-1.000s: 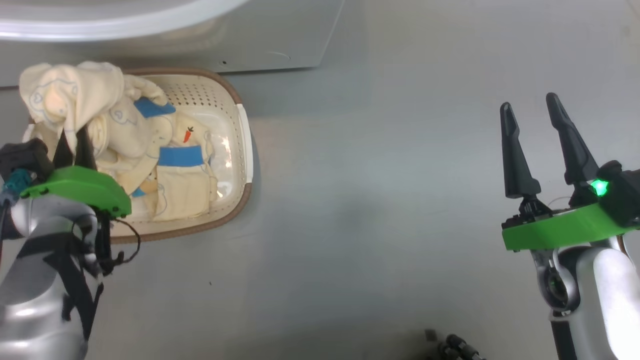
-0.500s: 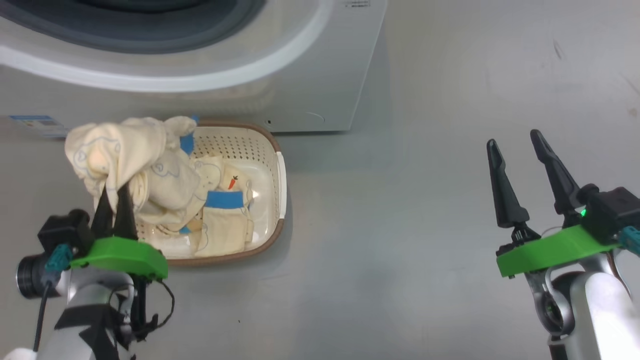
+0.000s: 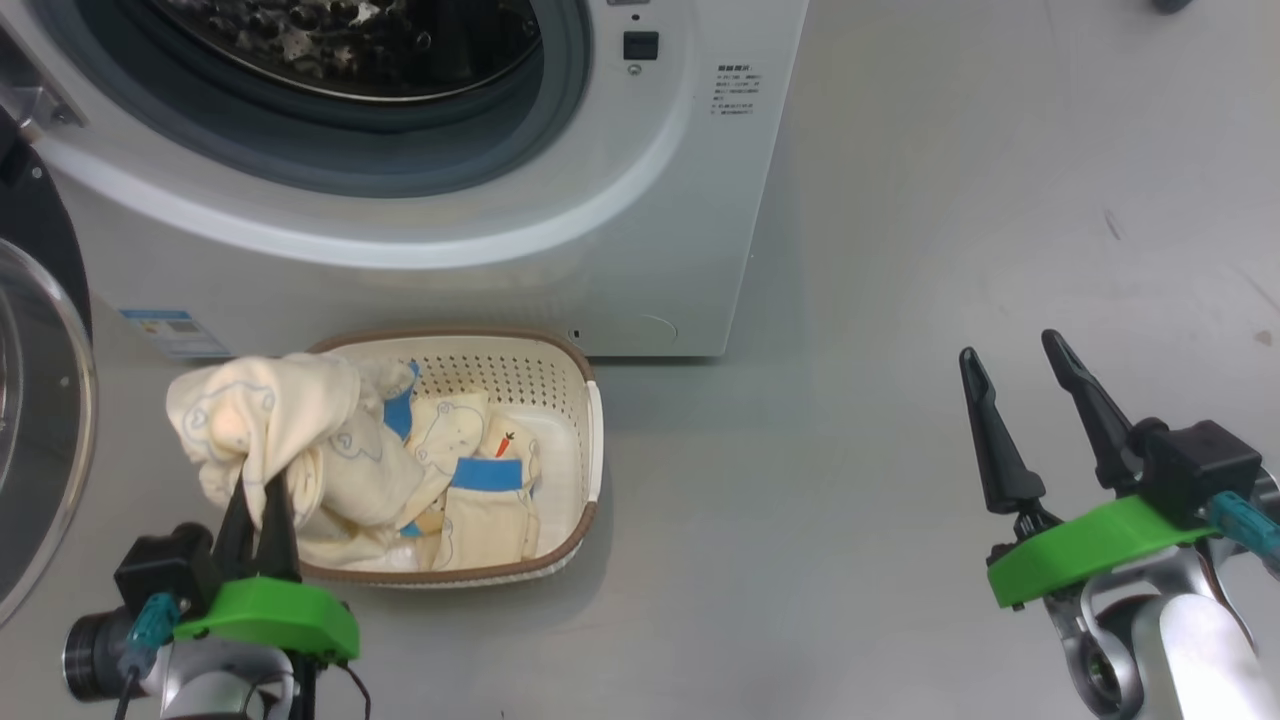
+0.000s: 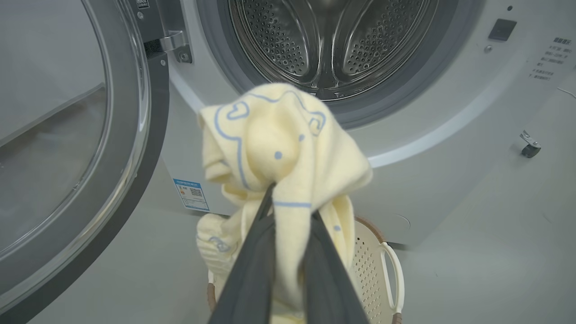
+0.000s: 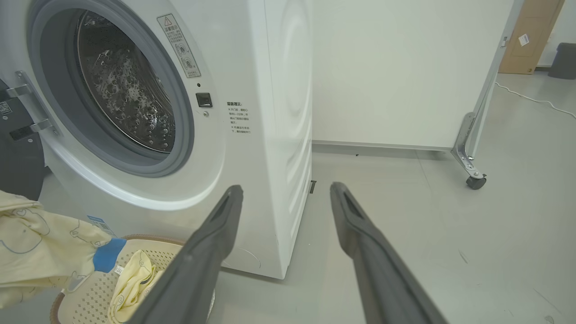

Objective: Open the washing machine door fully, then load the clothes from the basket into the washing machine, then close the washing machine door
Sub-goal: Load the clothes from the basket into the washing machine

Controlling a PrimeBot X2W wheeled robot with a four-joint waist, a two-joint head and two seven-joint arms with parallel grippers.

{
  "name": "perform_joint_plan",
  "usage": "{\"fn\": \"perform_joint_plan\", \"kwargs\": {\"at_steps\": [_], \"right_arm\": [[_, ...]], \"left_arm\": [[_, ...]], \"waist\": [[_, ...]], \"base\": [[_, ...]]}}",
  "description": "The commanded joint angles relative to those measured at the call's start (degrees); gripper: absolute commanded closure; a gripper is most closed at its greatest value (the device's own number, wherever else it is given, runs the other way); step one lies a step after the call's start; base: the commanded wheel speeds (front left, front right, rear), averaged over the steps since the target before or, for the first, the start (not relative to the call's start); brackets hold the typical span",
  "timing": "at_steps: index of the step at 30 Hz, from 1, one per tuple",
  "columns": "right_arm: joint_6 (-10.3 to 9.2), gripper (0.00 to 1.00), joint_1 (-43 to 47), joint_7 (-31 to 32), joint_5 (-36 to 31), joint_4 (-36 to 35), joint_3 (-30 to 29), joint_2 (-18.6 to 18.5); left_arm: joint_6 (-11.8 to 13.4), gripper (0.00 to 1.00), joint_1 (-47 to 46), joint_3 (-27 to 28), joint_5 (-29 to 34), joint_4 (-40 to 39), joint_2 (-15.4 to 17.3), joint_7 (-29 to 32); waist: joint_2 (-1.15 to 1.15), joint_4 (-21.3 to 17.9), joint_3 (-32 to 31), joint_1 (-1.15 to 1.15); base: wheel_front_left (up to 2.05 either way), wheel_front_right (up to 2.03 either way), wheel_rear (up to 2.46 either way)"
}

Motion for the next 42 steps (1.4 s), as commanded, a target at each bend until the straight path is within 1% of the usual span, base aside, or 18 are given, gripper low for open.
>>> {"fn": "perform_joint_plan", "kwargs": {"at_steps": [1,8,16,34,42], "right_arm": [[0.2,0.0,-0.4,0.5,-0.3,-1.8,1.2,-0.6],[0.2,0.0,1.1,1.2,0.0,-1.8,1.2,-0.6],[0.2,0.0,3.3,1.3,1.0,-2.5,-0.1,-0.6],[0.2,0.0,3.9,1.4,1.4,-3.1,-0.1,-0.6],[0.2,0.0,3.8,1.5,1.3,-3.2,0.1,-0.6]], "left_arm": [[0.6,1.0,-0.3,2.0,0.4,-2.4,1.1,-0.8],[1.6,1.0,2.9,1.4,0.4,-4.4,1.0,-0.3],[2.8,1.0,5.3,0.9,0.4,-7.2,1.1,0.6],[3.5,1.0,6.0,0.2,-0.1,-8.5,1.6,1.7],[3.6,1.0,4.5,-0.4,0.0,-7.9,1.4,1.6]], "waist": [[-0.01,0.3,-1.6,0.01],[-0.01,0.6,-4.5,0.01],[-0.01,0.3,-5.6,0.01],[-0.01,-0.1,-5.8,0.01],[-0.01,0.1,-5.3,0.01]], "base": [[0.0,0.0,0.0],[0.0,0.0,0.0],[0.0,0.0,0.0],[0.0,0.0,0.0],[0.0,0.0,0.0]]}}
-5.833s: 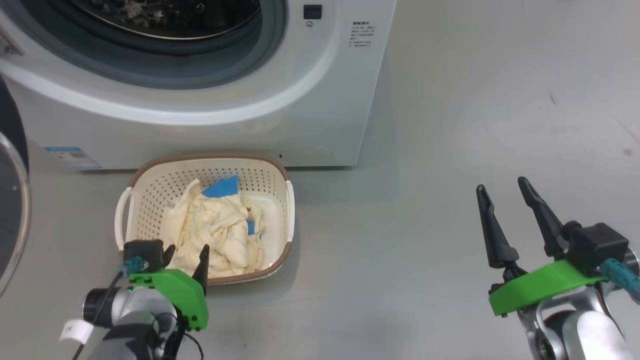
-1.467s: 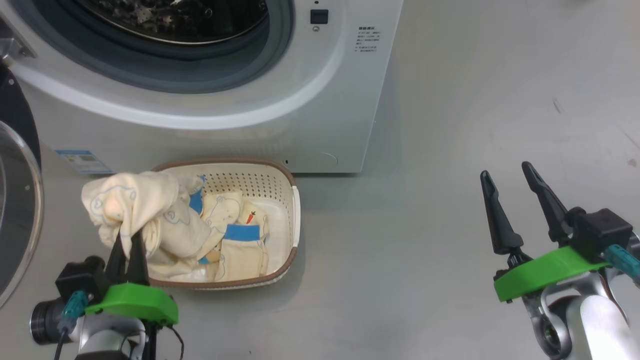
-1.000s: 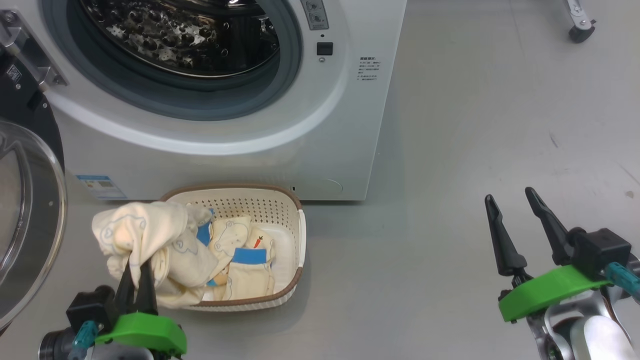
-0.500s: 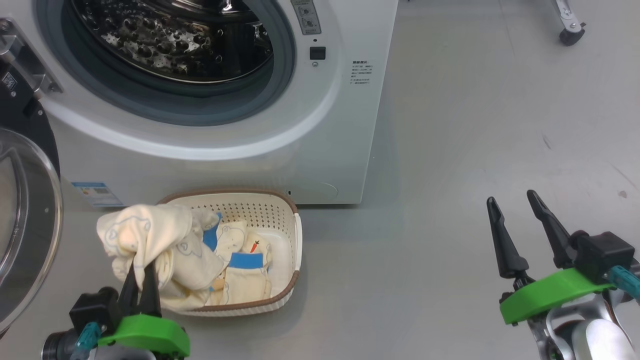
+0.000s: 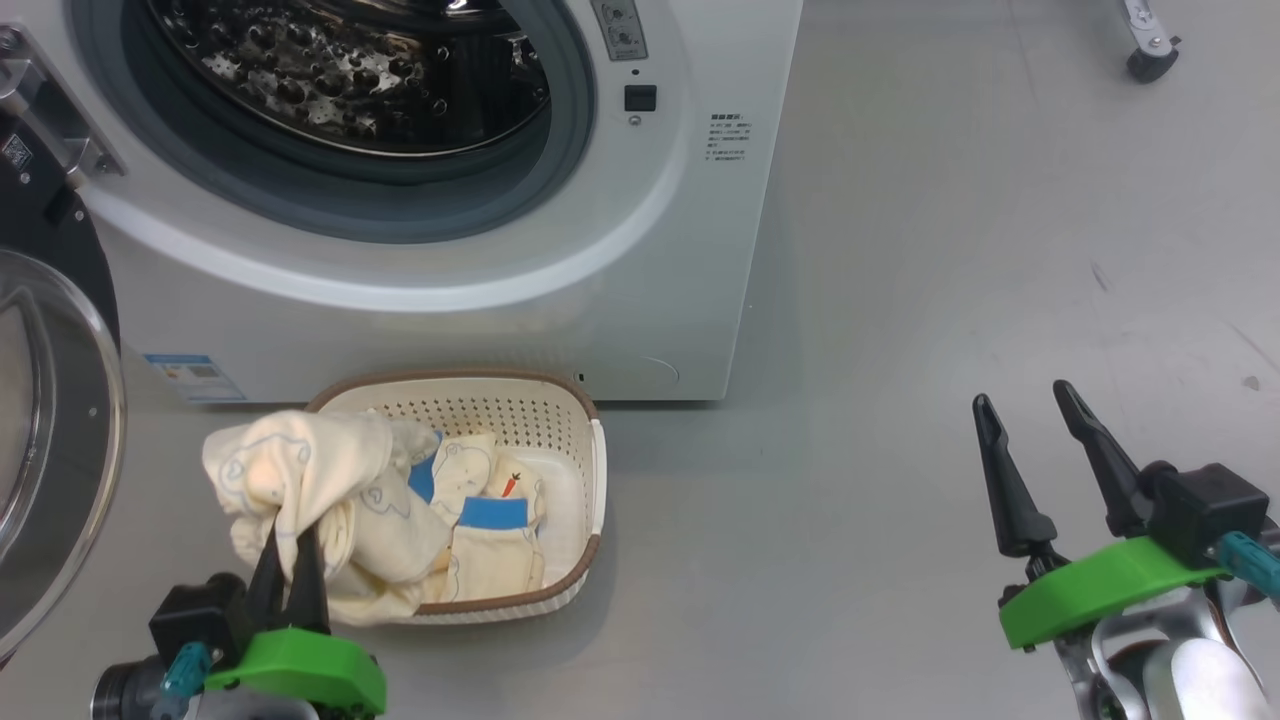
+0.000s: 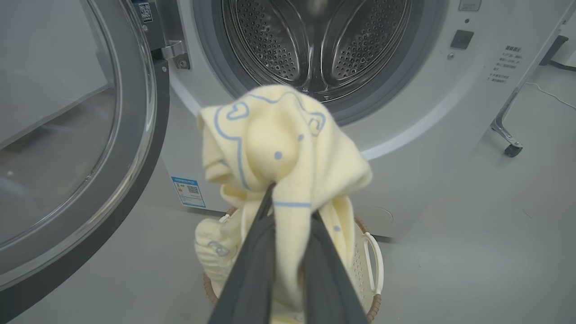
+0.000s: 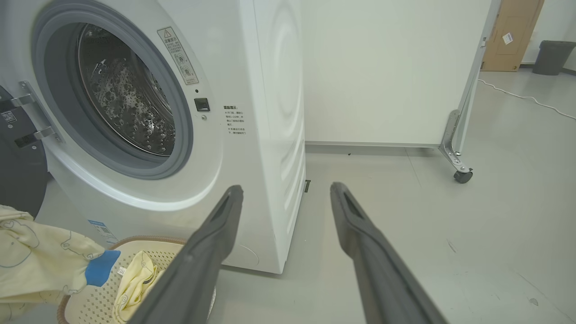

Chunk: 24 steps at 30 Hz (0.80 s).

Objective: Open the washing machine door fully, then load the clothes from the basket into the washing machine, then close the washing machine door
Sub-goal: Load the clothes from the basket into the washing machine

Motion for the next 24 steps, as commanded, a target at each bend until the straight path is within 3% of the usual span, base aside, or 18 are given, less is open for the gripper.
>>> {"fn": "perform_joint_plan", "kwargs": {"at_steps": [1,11,24], "right_arm": [[0.2,0.0,-1.0,0.1,0.1,-2.3,1.1,-0.6],[0.2,0.0,-2.3,-0.3,0.5,-2.8,2.1,-0.6],[0.2,0.0,-6.0,-2.9,2.0,-2.3,3.4,-0.6]], "left_arm": [[0.2,1.0,-2.7,2.1,-0.1,-1.5,1.2,-0.4],[-1.3,1.0,-8.3,2.4,-1.6,1.5,1.9,1.5],[-7.1,1.0,-24.6,4.4,-6.6,10.7,6.3,11.0]], "waist": [[0.0,0.0,0.2,0.0],[0.0,-1.9,3.8,0.0],[0.0,-5.8,13.1,0.0]], "base": [[0.0,0.0,0.0],[0.0,0.0,0.0],[0.0,0.0,0.0]]}}
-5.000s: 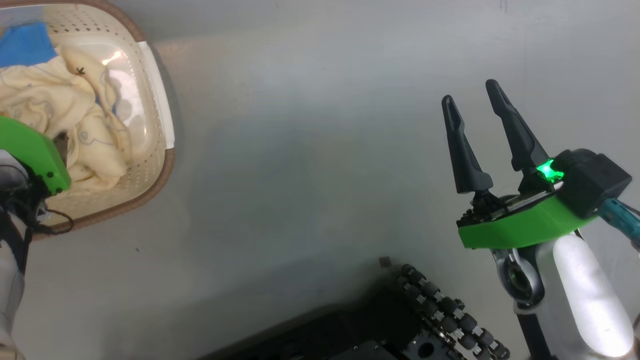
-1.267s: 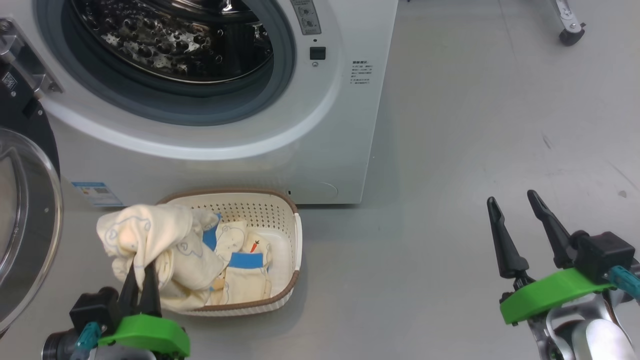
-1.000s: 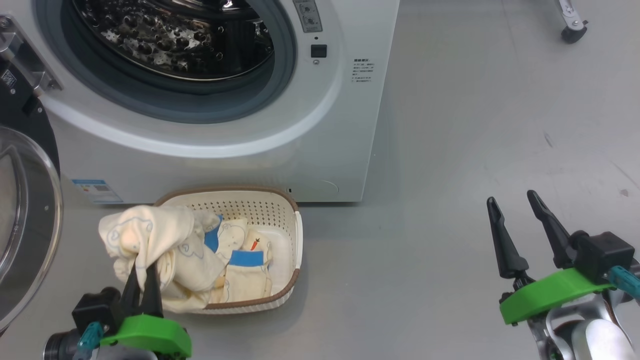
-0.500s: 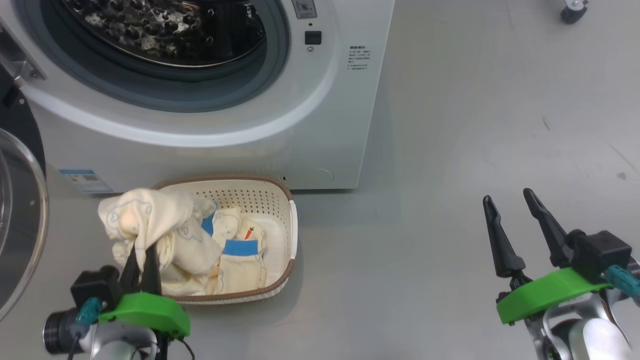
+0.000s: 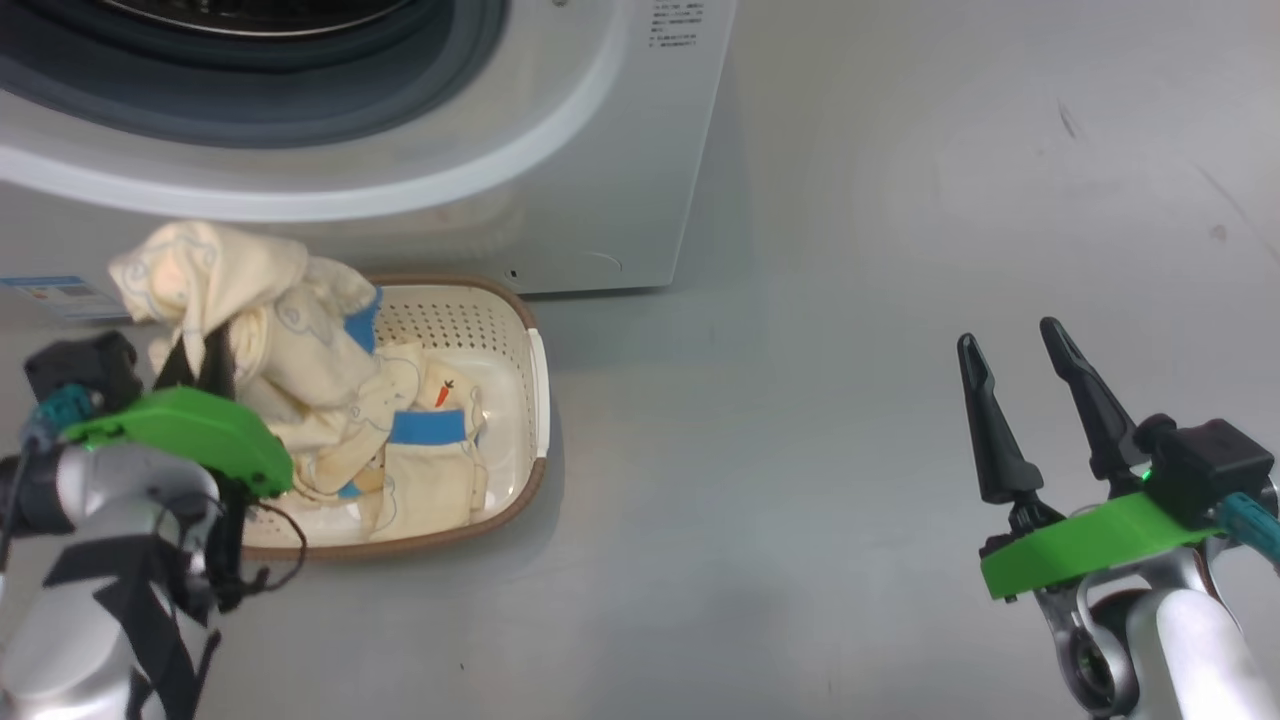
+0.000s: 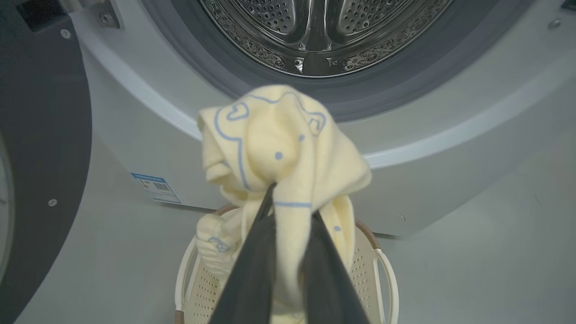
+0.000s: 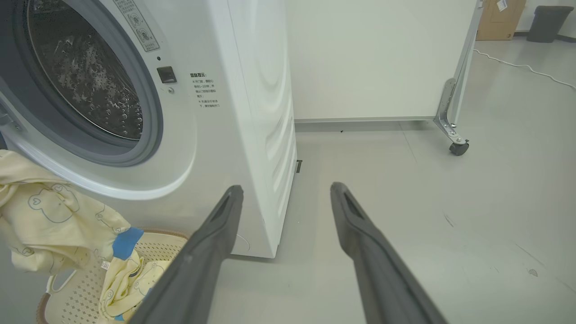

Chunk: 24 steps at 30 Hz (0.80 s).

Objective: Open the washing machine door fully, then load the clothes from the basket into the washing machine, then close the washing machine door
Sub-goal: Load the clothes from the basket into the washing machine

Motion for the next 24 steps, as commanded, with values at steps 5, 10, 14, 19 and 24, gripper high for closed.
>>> {"fn": "perform_joint_plan", "kwargs": {"at_steps": [5,10,14,19,24], "right_arm": [[0.2,0.0,-3.7,-2.6,1.4,-0.2,2.4,-0.6],[0.2,0.0,-5.7,-4.3,2.6,1.4,3.5,-0.6],[0.2,0.0,-6.7,-5.2,3.3,2.4,4.2,-0.6],[0.2,0.0,-8.5,-6.5,4.7,3.7,5.5,-0.6],[0.2,0.0,-10.4,-7.3,6.0,4.4,7.2,-0.6]], "left_arm": [[-2.5,1.0,-11.7,3.1,-1.4,3.4,5.6,4.9],[-4.5,1.0,-19.8,3.6,-2.5,6.3,8.8,10.1],[-5.3,1.0,-24.4,3.8,-2.9,7.3,10.8,13.7],[-6.3,1.0,-32.0,4.1,-3.3,8.2,14.1,19.1],[-7.1,1.0,-38.7,4.1,-3.3,8.2,17.3,23.6]], "waist": [[0.0,-3.3,5.5,-0.01],[0.0,-5.6,8.8,-0.01],[0.0,-6.9,10.7,-0.01],[0.0,-9.0,14.2,-0.01],[0.0,-11.2,17.9,-0.01]], "base": [[0.0,0.0,0.0],[0.0,0.0,0.0],[0.0,0.0,0.0],[0.0,0.0,0.0],[0.0,0.0,0.0]]}}
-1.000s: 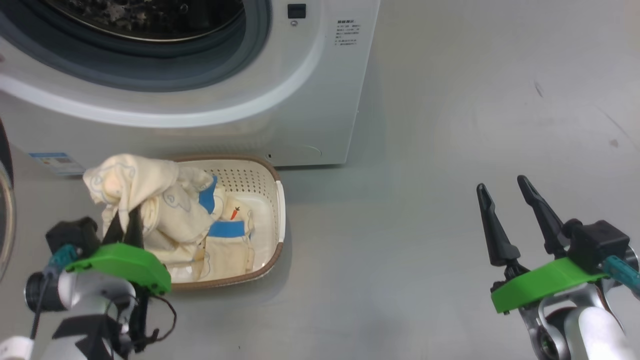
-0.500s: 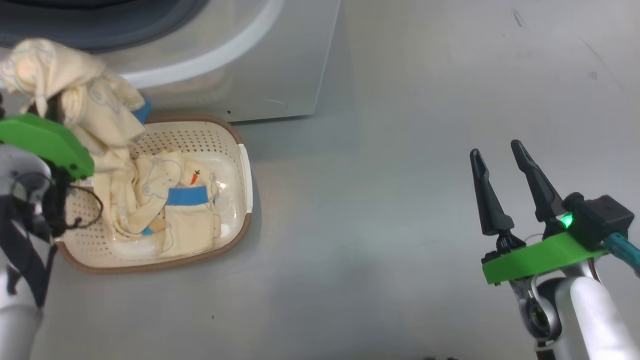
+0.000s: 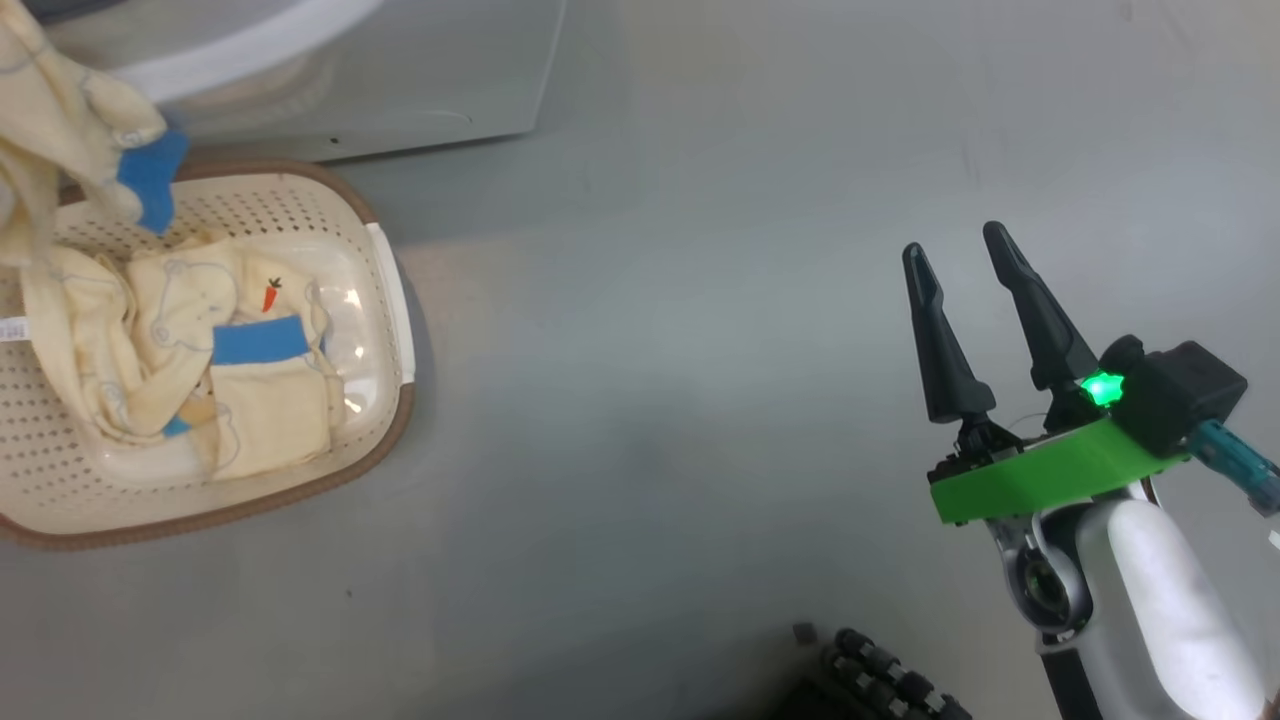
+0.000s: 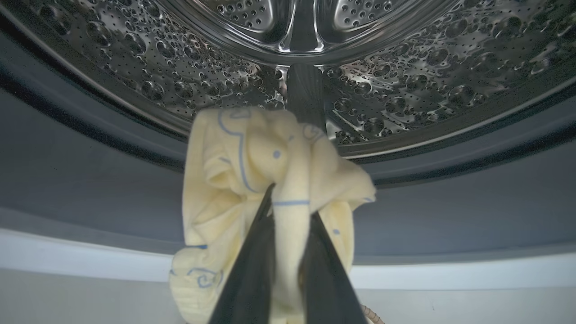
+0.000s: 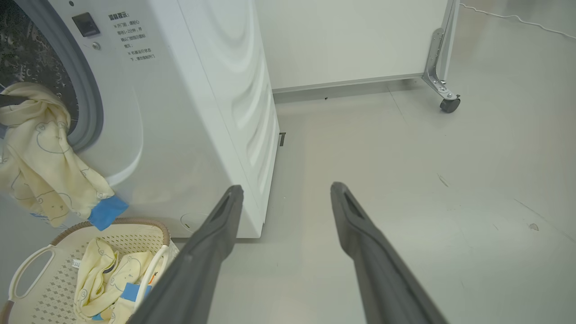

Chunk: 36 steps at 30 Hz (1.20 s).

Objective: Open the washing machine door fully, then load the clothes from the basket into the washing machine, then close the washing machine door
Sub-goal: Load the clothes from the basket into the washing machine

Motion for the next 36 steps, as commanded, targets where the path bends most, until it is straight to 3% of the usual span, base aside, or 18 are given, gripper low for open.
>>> {"fn": "perform_joint_plan", "kwargs": {"at_steps": [1,9,14,23,30,36], "right_arm": [[0.2,0.0,-0.6,-0.6,0.5,-1.3,1.3,-0.6],[0.2,0.0,-3.0,-1.0,3.2,-1.0,3.2,-0.6],[0.2,0.0,-3.4,-1.0,4.9,-1.6,3.9,-0.6],[0.2,0.0,-3.8,-1.0,6.6,-2.2,4.3,-0.6],[0.2,0.0,-3.6,-1.0,7.1,-2.6,4.1,-0.6],[0.2,0.0,-3.6,-1.0,7.3,-2.3,4.5,-0.6]], "left_arm": [[-0.3,1.0,-3.3,2.2,0.1,-2.1,4.3,0.6],[-0.4,1.0,-11.6,2.8,1.2,-3.2,8.8,2.6],[0.1,1.0,-16.3,3.4,2.5,-3.3,10.8,0.3],[0.9,1.0,-22.2,3.5,6.7,-0.7,11.6,-14.8],[-0.5,1.0,-26.6,0.5,12.1,4.6,13.0,-28.1],[-1.8,1.0,-26.6,-0.2,10.1,11.9,11.8,-20.9]], "waist": [[0.0,-2.0,2.5,-0.01],[0.0,-5.4,7.5,-0.01],[0.0,-7.3,9.9,-0.01],[0.0,-9.1,11.8,-0.01],[0.0,-9.2,12.3,-0.01],[0.0,-8.7,12.4,-0.01]], "base": [[0.0,0.0,0.0],[0.0,0.0,0.0],[0.0,0.0,0.0],[0.0,0.0,0.0],[0.0,0.0,0.0],[0.0,0.0,0.0]]}}
